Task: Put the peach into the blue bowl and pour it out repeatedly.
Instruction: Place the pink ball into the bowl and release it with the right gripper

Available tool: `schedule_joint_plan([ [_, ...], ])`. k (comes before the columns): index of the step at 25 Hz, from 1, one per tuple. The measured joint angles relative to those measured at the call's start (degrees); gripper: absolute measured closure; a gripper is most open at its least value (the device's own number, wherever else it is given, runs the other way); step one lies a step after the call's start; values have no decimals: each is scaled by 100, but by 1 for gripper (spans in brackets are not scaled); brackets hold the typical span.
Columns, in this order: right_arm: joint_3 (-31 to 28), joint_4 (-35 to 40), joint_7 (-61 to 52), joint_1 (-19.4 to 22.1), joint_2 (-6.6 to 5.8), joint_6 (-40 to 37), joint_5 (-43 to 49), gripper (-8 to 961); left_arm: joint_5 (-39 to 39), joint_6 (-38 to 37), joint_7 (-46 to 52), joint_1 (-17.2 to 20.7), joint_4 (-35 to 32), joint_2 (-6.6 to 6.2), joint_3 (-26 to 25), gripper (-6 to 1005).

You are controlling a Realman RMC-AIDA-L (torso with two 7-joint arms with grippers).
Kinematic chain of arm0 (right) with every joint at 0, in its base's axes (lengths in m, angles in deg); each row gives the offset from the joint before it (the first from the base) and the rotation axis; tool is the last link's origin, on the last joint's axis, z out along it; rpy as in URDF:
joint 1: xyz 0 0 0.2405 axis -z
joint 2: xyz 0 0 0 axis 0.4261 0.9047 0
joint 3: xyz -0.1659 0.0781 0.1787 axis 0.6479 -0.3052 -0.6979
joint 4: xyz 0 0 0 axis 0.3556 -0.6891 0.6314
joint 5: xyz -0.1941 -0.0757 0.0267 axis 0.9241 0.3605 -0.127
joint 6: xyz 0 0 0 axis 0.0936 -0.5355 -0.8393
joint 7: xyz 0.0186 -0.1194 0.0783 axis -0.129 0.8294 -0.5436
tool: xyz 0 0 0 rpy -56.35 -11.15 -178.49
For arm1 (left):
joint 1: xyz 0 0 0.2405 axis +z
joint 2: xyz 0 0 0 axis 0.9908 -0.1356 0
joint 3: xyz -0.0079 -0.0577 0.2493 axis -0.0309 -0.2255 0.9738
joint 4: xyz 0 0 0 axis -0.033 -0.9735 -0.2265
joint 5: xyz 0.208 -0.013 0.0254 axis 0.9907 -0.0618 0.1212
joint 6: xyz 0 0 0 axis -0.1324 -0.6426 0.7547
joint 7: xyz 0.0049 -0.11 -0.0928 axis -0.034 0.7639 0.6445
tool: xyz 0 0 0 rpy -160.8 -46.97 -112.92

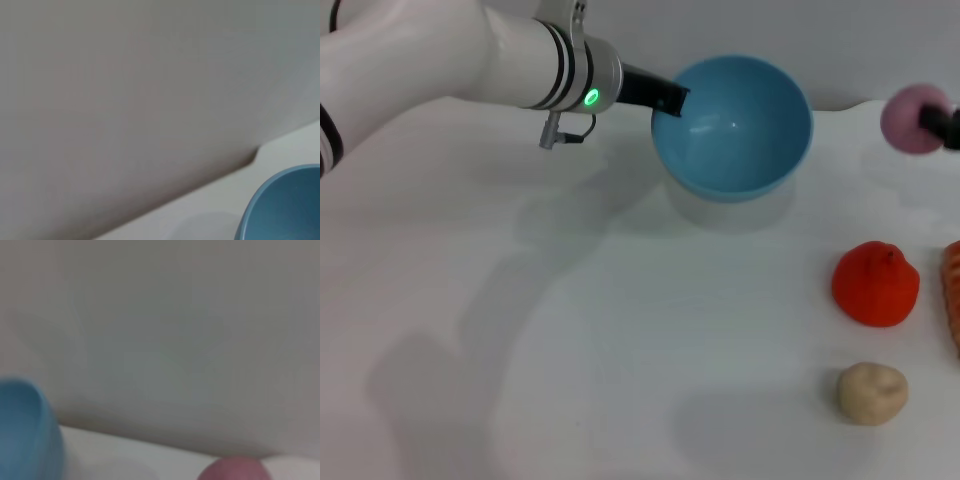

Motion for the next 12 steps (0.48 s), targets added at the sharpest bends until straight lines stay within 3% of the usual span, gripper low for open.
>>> schedule_joint_plan([
  [6,27,1268,-650,62,4,-1600,-13,855,27,-162,236,-155,31,8,321,1001],
  [12,297,1445,-1233,-206,-29,-2715,-152,898,103,-329,410,-358,265,12,366,1001],
])
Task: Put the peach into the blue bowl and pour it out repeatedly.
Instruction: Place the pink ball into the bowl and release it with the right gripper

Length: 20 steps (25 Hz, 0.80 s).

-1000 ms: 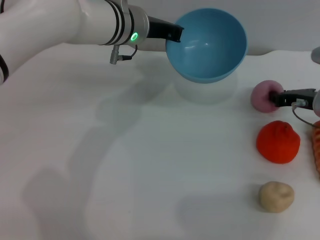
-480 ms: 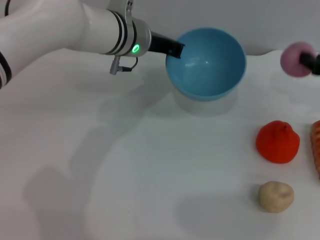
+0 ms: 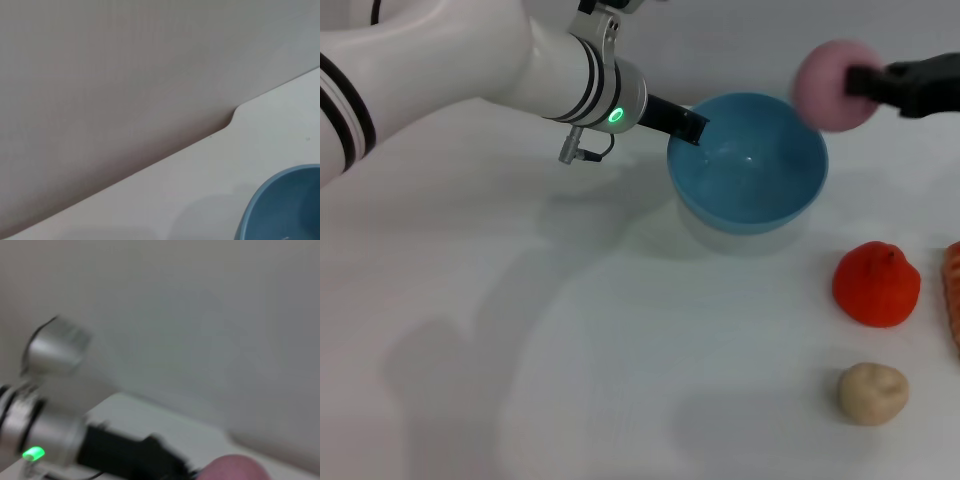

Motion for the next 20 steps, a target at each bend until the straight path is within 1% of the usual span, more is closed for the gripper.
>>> schedule_joint_plan([
  [3,364,-73,-180,-40,0,-13,7,909,-1,28,28,-25,43,2,-15,1000],
  [9,875,-631,-241,-240,-31,413,35,866,-43,88,33,7,43,11,19,1000],
  [12,1192,-662,-228,-261,-20,865,35,844,-53,133,74,18,56,19,46,1000],
  [15,1361,-749,-196,-259,-20,1204,25,822,-57,134,120,59,52,21,54,1000],
  [20,1425,-822,-47,-248,-24,1380,18,786,-59,198,161,109,54,23,68,1001],
])
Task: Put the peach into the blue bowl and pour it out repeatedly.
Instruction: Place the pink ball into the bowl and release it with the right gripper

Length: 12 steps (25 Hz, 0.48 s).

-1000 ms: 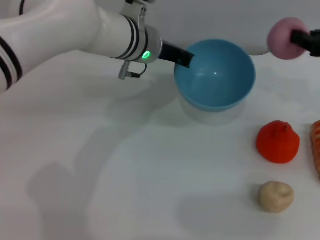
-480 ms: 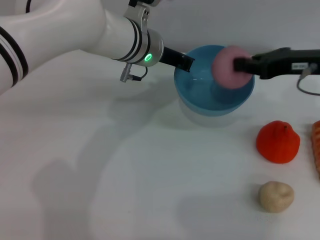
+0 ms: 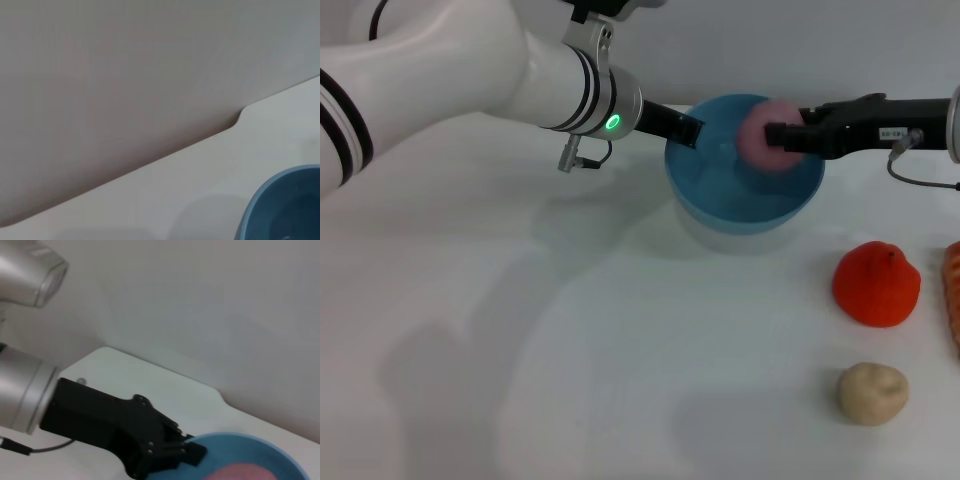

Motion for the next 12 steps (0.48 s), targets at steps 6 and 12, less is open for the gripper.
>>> schedule_joint_plan([
  [6,-100,22,70,196,4,217,-77,527,-5,53,12,36,1,0,8,1000],
  [12,-426,95,555,597,-1,275,-707,411,-41,75,-3,54,-18,-1,11,1001],
])
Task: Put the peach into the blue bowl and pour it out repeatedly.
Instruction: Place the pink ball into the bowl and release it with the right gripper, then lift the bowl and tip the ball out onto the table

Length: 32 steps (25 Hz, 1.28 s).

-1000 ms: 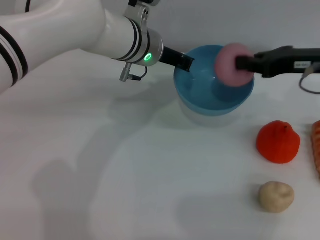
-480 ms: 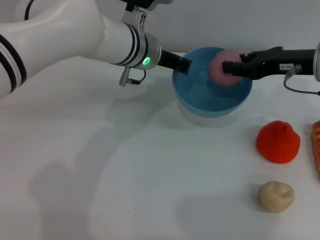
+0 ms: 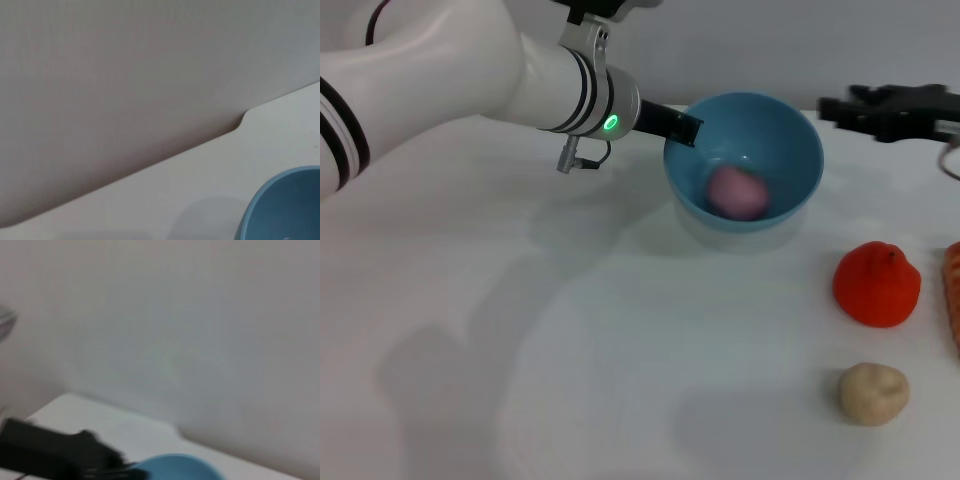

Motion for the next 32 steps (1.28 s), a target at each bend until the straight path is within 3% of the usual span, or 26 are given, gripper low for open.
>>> schedule_joint_plan([
  [3,-496,-171,419,377,15,-32,-381,411,54,125,-44,0,-35,-16,109,1001],
  [9,-1091,-1141,2461,1563,-6,-742,-2509,411,695,646,-241,-31,-116,-23,249,1000],
  [12,-1552,-1781,2964,1846,-22,-883,-2801,411,1107,888,-266,-67,-232,-12,314,1000],
  [16,-2131,-2522,3578,2052,-34,-927,-2808,411,2020,1345,-265,-72,-459,14,839,1001],
  [22,-2501,-2985,4046,2180,-27,-1143,-2842,411,3005,1860,-368,118,-752,17,1659,1000],
  [32,-2529,-3040,4062,2087,-28,-1145,-2844,412,3086,3260,-2205,798,-937,18,2278,1000],
])
